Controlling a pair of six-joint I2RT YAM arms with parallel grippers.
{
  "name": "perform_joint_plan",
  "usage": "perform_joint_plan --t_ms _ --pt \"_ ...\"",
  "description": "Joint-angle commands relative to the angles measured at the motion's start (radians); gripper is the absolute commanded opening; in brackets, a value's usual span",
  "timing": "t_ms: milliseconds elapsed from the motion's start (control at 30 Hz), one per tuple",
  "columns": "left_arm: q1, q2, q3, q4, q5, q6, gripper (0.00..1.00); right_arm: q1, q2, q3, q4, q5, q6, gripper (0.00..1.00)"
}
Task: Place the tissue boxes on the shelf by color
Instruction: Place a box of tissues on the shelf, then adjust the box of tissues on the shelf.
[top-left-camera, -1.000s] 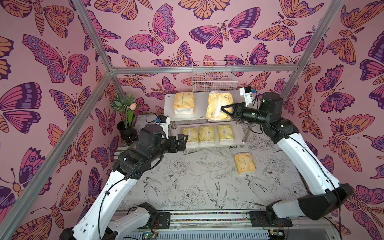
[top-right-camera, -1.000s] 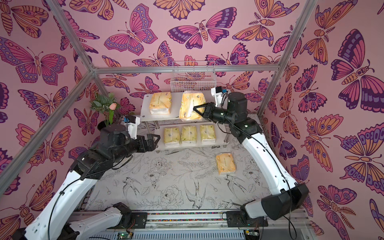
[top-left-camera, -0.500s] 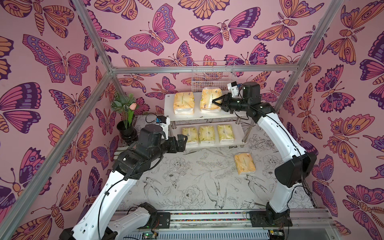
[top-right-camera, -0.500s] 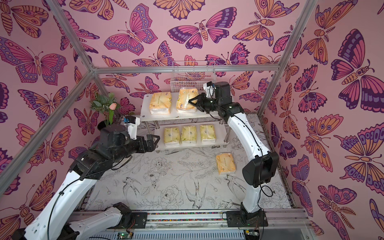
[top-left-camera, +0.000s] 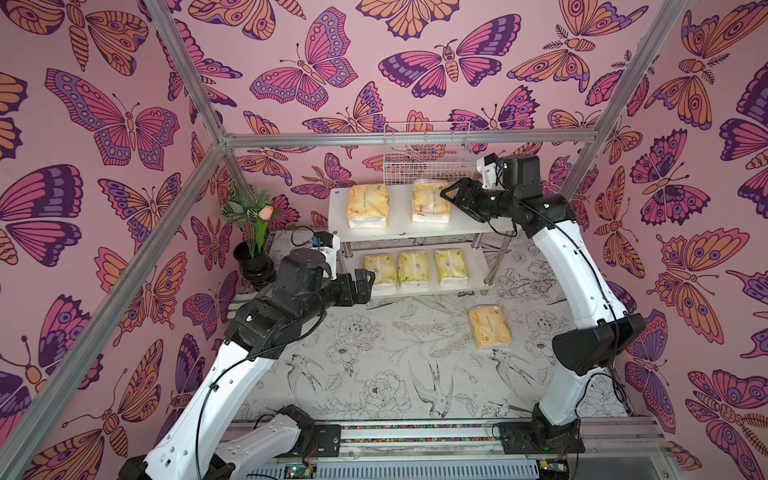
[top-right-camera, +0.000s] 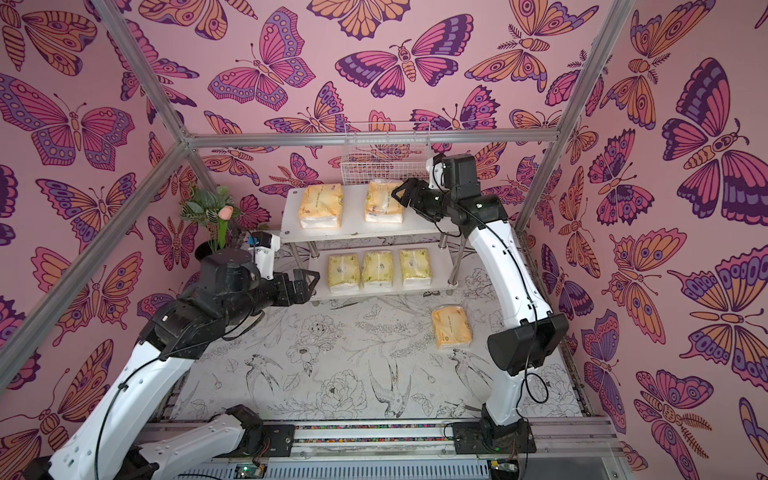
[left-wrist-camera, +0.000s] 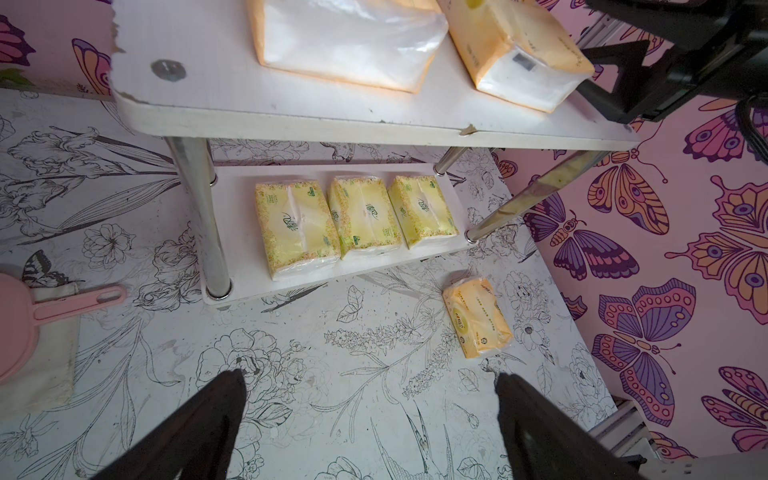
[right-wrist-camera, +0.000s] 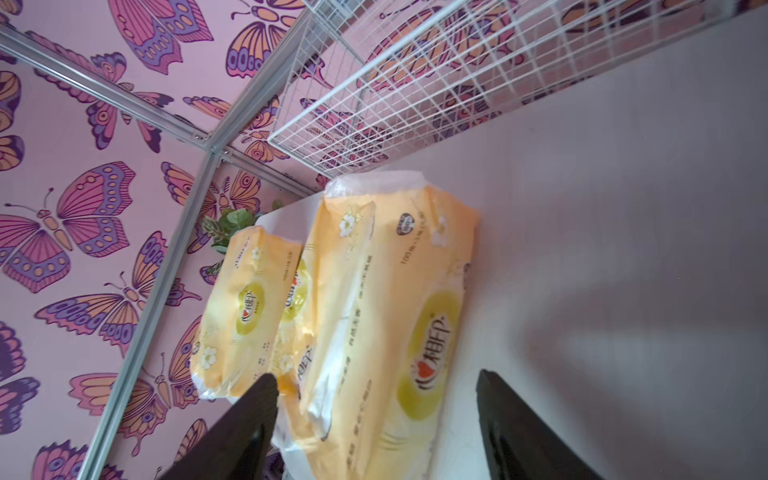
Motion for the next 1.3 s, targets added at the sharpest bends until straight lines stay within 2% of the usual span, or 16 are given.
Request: perform_joint_plan --t_ms 0,233,467,900,1067,1267 --pt "0.005 -0.013 -0.009 0.001 0.009 -0.005 1.00 -0.003 -0.002 0.036 -0.069 0.084 -0.075 0.78" --pt "0.004 -0.018 -0.017 0.001 0.015 -0.013 1.00 -0.003 0.073 0.072 0.004 0.011 -0.065 0.78" --pt "0.004 -0.021 -0.035 0.001 0.017 -0.017 1.00 0.000 0.128 0.074 0.126 -0.081 0.011 0.78" --pt "0.005 -0.025 -0.056 0.013 0.023 -0.026 1.00 0.033 0.178 0.128 0.156 -0.110 0.040 0.77" --pt "0.004 -0.030 -0.063 0.014 0.023 -0.027 1.00 0.051 0.146 0.082 0.170 -0.094 0.037 0.77" --pt "0.004 -0.036 -0.070 0.019 0.026 -0.030 1.00 0.054 0.040 -0.078 0.223 -0.040 0.028 0.77"
